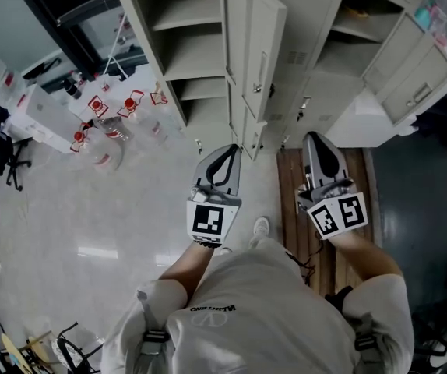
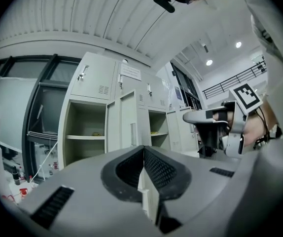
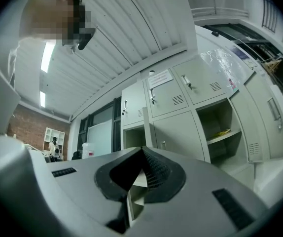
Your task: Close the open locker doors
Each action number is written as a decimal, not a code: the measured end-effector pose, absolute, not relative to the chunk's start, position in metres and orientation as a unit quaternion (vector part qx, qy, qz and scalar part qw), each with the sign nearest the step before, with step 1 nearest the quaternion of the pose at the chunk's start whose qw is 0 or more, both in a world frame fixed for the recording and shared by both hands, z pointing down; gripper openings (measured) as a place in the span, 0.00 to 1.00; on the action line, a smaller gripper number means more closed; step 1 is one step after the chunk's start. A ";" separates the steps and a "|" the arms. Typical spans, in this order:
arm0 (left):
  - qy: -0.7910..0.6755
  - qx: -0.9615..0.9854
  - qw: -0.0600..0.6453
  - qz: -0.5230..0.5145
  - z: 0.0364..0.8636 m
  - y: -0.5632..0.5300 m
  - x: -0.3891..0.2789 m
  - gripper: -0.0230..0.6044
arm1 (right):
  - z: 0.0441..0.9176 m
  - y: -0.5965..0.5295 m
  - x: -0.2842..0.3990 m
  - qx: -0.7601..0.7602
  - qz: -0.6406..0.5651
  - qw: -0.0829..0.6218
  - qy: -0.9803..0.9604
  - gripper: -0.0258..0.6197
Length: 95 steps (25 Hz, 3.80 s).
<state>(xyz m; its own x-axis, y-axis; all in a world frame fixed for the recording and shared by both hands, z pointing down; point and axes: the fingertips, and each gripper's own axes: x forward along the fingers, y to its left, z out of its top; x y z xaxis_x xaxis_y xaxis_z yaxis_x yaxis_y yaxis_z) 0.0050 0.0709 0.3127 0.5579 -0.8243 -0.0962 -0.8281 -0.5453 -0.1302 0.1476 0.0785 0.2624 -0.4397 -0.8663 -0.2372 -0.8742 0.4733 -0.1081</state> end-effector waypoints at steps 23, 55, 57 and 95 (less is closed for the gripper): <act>0.544 -0.836 0.049 -0.051 0.367 -0.054 0.079 0.05 | 0.314 -0.039 0.151 -0.409 -0.043 0.102 0.906 0.06; 0.529 -0.844 -0.001 -0.084 0.415 -0.092 0.056 0.19 | 0.310 -0.066 0.107 -0.397 -0.035 0.091 0.912 0.06; 0.524 -0.848 0.000 -0.082 0.415 -0.089 0.037 0.19 | 0.304 -0.068 0.086 -0.371 -0.021 0.086 0.924 0.06; 0.486 -0.873 0.019 -0.042 0.409 -0.184 -0.183 0.19 | 0.278 -0.171 -0.170 -0.234 0.009 0.068 0.970 0.12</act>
<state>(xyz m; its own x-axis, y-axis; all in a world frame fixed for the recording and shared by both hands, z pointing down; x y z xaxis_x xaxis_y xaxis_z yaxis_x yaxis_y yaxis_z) -0.1830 -0.1836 0.4087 0.5242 -0.8498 0.0545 -0.8467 -0.5270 -0.0739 -0.1701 -0.1711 0.2783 -0.8812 -0.4529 -0.1355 -0.4553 0.8902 -0.0142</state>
